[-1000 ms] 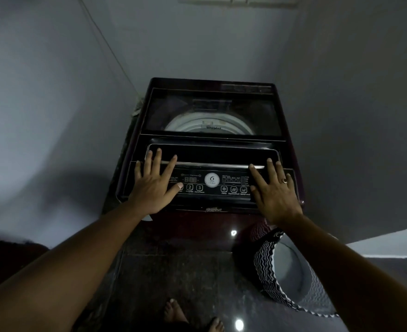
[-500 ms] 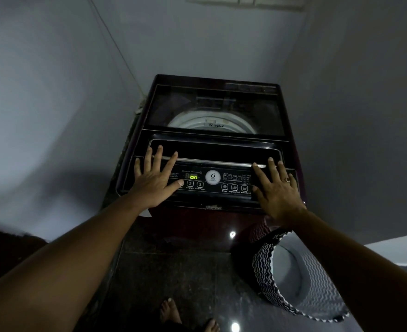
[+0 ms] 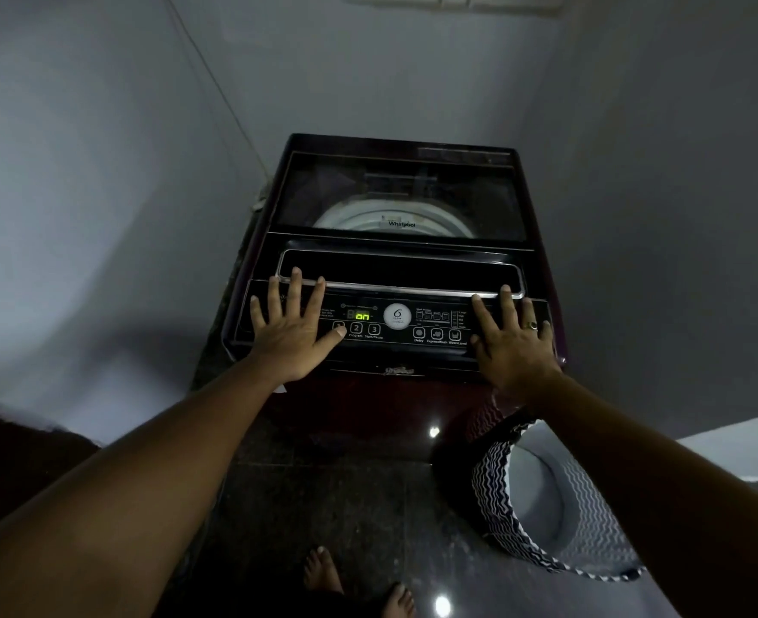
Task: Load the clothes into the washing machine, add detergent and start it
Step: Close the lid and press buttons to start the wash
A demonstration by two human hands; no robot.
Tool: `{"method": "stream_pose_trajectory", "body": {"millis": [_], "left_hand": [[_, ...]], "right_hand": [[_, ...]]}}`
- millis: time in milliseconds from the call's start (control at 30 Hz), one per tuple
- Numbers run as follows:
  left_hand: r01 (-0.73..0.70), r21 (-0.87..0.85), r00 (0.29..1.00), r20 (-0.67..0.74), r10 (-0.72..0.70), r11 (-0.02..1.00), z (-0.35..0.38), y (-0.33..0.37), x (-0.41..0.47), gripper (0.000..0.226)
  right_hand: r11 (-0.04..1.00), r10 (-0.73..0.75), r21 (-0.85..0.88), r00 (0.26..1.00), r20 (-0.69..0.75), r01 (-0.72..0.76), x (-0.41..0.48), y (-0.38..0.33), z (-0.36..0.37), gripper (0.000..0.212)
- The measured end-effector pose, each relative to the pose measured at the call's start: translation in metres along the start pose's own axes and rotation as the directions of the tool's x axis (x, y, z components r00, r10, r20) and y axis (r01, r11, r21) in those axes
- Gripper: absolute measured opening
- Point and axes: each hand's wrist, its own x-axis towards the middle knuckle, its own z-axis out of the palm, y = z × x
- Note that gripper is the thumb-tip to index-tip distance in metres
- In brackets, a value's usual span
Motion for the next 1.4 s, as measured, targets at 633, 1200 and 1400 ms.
{"method": "stream_pose_trajectory", "body": {"millis": [633,1200,1400], "left_hand": [[0.008,-0.002,1.000,-0.018,-0.008,1.000,0.003,0.001,0.002,0.098],[0.075,-0.007,0.997,-0.031,-0.075,0.997,0.005,0.013,0.003,0.102],[0.098,-0.010,0.995,-0.035,-0.098,0.995,0.004,0.018,0.004,0.103]], "right_hand": [[1.000,-0.027,0.012,0.996,0.082,0.026,0.004,0.005,-0.003,0.073],[0.999,-0.024,0.026,0.996,0.088,0.022,0.004,0.005,-0.002,0.073],[0.999,-0.020,0.031,0.996,0.092,0.018,0.003,0.004,-0.003,0.072]]}}
